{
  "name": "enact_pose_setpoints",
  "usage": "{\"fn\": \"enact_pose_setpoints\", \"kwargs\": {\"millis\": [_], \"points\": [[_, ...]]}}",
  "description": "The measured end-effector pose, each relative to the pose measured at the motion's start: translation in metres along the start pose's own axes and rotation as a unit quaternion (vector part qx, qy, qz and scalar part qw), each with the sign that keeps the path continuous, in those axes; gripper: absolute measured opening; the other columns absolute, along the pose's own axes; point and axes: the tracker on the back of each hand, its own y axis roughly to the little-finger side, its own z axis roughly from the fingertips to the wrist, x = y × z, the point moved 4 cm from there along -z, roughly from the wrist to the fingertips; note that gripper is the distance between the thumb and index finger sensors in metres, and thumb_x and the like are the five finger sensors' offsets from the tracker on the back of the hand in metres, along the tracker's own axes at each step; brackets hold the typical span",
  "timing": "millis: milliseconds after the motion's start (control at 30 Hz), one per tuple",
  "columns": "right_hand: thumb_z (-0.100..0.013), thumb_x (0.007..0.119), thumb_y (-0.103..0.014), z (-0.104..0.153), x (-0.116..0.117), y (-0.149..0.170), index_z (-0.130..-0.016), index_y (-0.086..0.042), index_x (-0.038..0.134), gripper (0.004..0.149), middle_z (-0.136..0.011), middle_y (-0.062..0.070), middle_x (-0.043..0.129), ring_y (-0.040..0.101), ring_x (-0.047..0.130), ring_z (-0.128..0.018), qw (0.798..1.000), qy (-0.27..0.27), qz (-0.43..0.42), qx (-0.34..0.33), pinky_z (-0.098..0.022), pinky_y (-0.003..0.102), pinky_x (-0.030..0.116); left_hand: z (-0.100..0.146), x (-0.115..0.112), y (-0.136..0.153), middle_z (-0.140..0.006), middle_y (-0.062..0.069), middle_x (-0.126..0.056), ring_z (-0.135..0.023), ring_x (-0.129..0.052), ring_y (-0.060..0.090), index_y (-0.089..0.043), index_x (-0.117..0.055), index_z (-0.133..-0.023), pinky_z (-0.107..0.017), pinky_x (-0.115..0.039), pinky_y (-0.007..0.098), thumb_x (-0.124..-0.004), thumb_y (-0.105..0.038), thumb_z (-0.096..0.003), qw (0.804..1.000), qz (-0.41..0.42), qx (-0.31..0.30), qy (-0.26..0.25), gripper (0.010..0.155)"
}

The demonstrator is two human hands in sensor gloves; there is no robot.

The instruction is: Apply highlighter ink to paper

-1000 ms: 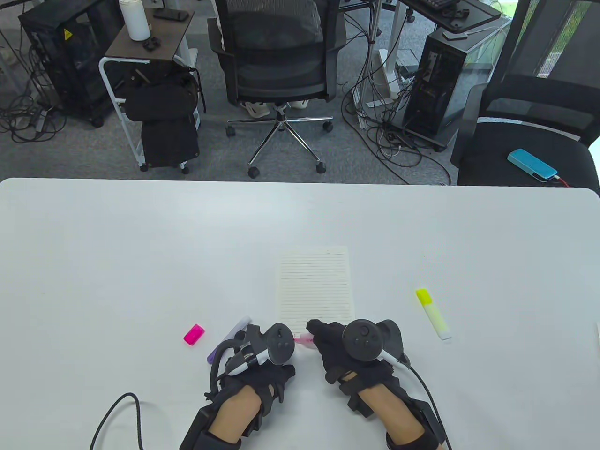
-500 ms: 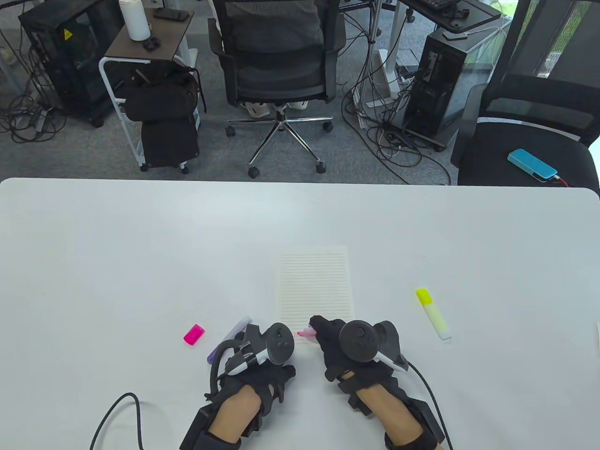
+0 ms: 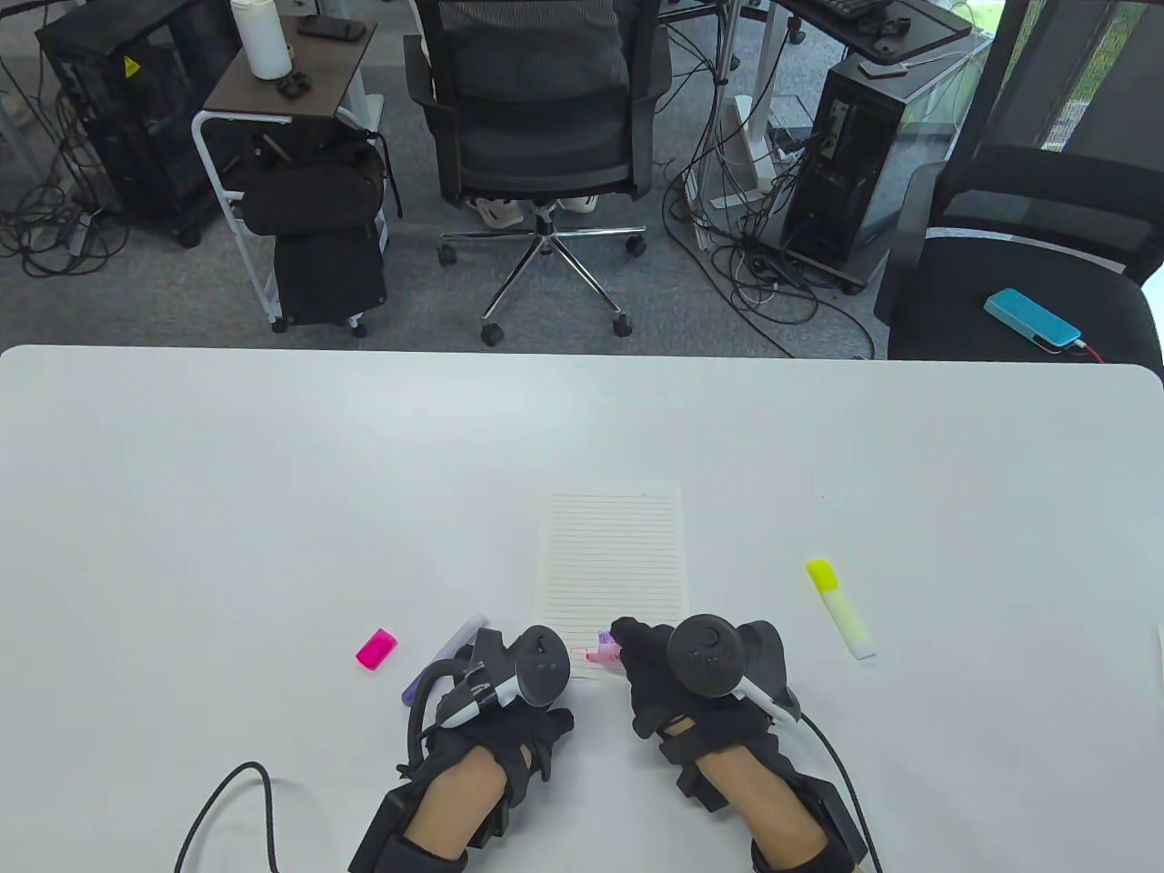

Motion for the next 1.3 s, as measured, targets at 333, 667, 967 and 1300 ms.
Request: {"fn": "enact_pose_setpoints", "kwargs": {"millis": [333, 667, 967, 1300], "points": [[-0.062, 0.073, -0.030, 0.002, -0.001, -0.005, -0.100, -0.016, 0.074, 0.041, -0.076, 0.019, 0.090, 0.033, 0.093, -0.046, 1.000, 0.017, -0.020, -0.017, -0.053, 0.059, 0.074, 0.000, 0.000, 0.000, -0.113, 0.000, -0.046, -0.103, -0.044, 0.041, -0.027, -0.057, -0.105, -0.070, -0.029, 0.068, -0.071, -0.053, -0.0435, 1.000, 0.001, -0.001, 0.002, 0.068], [-0.062, 0.073, -0.030, 0.000, 0.006, -0.008, -0.101, -0.017, 0.073, 0.041, -0.077, 0.019, 0.090, 0.033, 0.093, -0.048, 1.000, 0.004, 0.013, -0.014, -0.054, 0.059, 0.074, 0.000, -0.001, 0.001, -0.113, 0.000, -0.045, -0.103, -0.044, 0.041, -0.027, -0.056, -0.105, -0.071, -0.030, 0.068, -0.071, -0.053, -0.0434, 1.000, 0.005, -0.001, 0.004, 0.068], [-0.062, 0.073, -0.030, 0.002, 0.001, -0.004, -0.101, -0.017, 0.074, 0.041, -0.076, 0.018, 0.090, 0.033, 0.093, -0.047, 1.000, 0.021, -0.002, 0.002, -0.054, 0.058, 0.074, 0.000, -0.001, 0.001, -0.113, 0.000, -0.044, -0.103, -0.044, 0.041, -0.027, -0.056, -0.105, -0.071, -0.031, 0.068, -0.071, -0.053, -0.0433, 1.000, 0.006, -0.001, 0.006, 0.068], [-0.063, 0.072, -0.030, -0.002, 0.008, -0.002, -0.102, -0.018, 0.072, 0.041, -0.080, 0.018, 0.089, 0.034, 0.093, -0.052, 1.000, 0.000, -0.012, -0.007, -0.056, 0.059, 0.073, 0.000, -0.001, 0.001, -0.113, 0.000, -0.044, -0.103, -0.044, 0.041, -0.027, -0.055, -0.105, -0.071, -0.032, 0.068, -0.071, -0.053, -0.0432, 1.000, 0.007, -0.001, 0.008, 0.068]]}}
